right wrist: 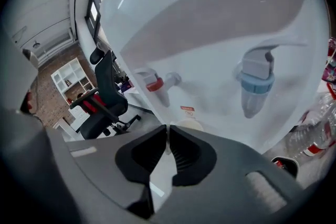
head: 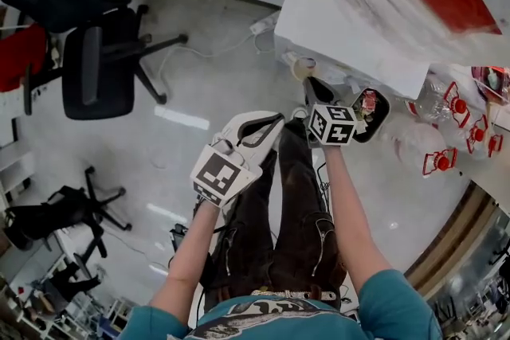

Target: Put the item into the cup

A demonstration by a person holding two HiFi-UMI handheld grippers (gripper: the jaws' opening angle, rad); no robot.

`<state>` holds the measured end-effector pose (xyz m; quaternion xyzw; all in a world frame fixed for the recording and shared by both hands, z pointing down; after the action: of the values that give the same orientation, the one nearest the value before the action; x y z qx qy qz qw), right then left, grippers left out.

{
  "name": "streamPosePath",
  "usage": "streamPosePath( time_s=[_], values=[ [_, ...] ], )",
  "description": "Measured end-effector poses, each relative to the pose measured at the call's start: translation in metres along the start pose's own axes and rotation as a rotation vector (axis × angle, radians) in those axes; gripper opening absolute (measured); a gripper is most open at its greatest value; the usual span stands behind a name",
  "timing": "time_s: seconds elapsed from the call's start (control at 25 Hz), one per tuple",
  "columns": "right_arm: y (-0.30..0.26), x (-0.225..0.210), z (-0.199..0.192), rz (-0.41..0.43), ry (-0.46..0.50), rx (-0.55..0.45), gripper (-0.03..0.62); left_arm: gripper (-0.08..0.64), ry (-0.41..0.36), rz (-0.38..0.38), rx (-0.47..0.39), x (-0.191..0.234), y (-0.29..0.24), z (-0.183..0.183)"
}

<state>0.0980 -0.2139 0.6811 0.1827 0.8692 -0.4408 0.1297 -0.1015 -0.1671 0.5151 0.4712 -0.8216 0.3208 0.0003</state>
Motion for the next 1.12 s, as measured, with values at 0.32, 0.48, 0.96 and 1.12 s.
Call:
streamPosePath(
  time_s=[0.32, 0.48, 0.96, 1.12],
  values=[
    [-0.026, -0.01, 0.003, -0.078, 0.073, 0.06, 0.025, 0.011, 0.006, -0.02, 0.02, 0.0, -0.001, -0.01],
    [-0.032, -0.014, 0.003, -0.093, 0.085, 0.085, 0.036, 0.011, 0.007, -0.017, 0.019, 0.0, 0.001, -0.011],
    [-0.031, -0.01, 0.0, -0.077, 0.096, 0.099, 0.109, 0.011, 0.019, 0.011, 0.008, 0.001, 0.015, -0.013],
    [-0.029, -0.009, 0.0, -0.064, 0.086, 0.089, 0.138, 0.011, 0.015, 0.01, 0.017, -0.003, 0.016, -0.016]
  ],
)
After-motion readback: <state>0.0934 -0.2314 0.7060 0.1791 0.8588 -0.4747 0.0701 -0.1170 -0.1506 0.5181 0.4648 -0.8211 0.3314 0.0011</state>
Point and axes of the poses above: the fingertips, and each gripper's own axes: y backward along the fingers, x to its left, z out of its top, the point moved 10 cm from there along y, backward along the fingers, and after that the axes turned 9 degrees about x, right-handed, at the moved point
